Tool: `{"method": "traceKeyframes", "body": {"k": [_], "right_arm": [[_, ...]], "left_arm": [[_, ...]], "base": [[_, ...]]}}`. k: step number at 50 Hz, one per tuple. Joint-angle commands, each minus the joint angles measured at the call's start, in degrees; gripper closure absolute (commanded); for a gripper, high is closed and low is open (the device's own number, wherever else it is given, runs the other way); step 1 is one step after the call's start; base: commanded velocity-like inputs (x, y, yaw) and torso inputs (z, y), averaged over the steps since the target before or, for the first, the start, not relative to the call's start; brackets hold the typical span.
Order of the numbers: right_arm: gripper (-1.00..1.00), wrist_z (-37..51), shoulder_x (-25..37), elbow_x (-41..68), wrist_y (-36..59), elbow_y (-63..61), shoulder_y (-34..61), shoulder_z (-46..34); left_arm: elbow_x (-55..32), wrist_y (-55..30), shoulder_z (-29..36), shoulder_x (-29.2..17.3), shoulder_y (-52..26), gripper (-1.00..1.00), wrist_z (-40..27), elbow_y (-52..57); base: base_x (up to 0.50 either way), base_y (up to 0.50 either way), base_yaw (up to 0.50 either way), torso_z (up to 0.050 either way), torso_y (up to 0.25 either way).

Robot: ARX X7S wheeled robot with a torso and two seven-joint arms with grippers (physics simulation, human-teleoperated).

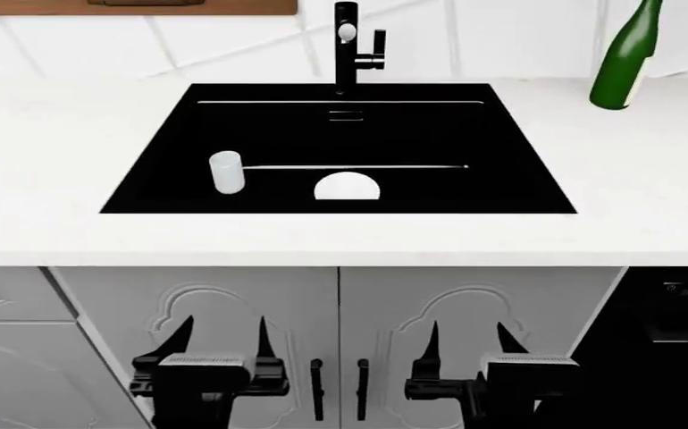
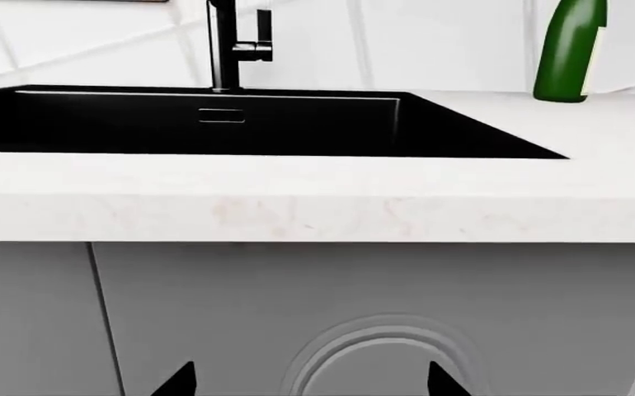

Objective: Pick the cup and bowl from the sink and place them on the counter for drying.

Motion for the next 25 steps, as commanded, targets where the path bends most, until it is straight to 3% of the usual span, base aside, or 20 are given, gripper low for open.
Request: {"method": "traceKeyframes", "body": {"k": [1, 21, 25], "right_arm": [[-1.0, 0.4, 0.4, 0.6, -0.1, 0.2, 0.2, -0.4], [-1.0, 1.9, 0.7, 4.5, -0.3, -4.2, -2.1, 1.5], [-1.0, 1.7, 5.1, 8.4, 13.2, -15.6, 1.1, 3.0]], "left_arm": [[-0.7, -0.1, 0.5, 0.2, -0.3, -1.0, -0.7, 0.4], [-1.5, -6.4, 1.2, 0.9, -1.3, -1.0, -4.5, 4.2], [-3.1, -15.7, 1.9, -1.0, -3.0, -1.0, -4.3, 11.6]], "base": [[0.0, 0.0, 0.0, 0.005, 0.0], [0.0, 0.0, 0.0, 0.0, 0.0], [0.0, 0.0, 0.0, 0.0, 0.0]]}}
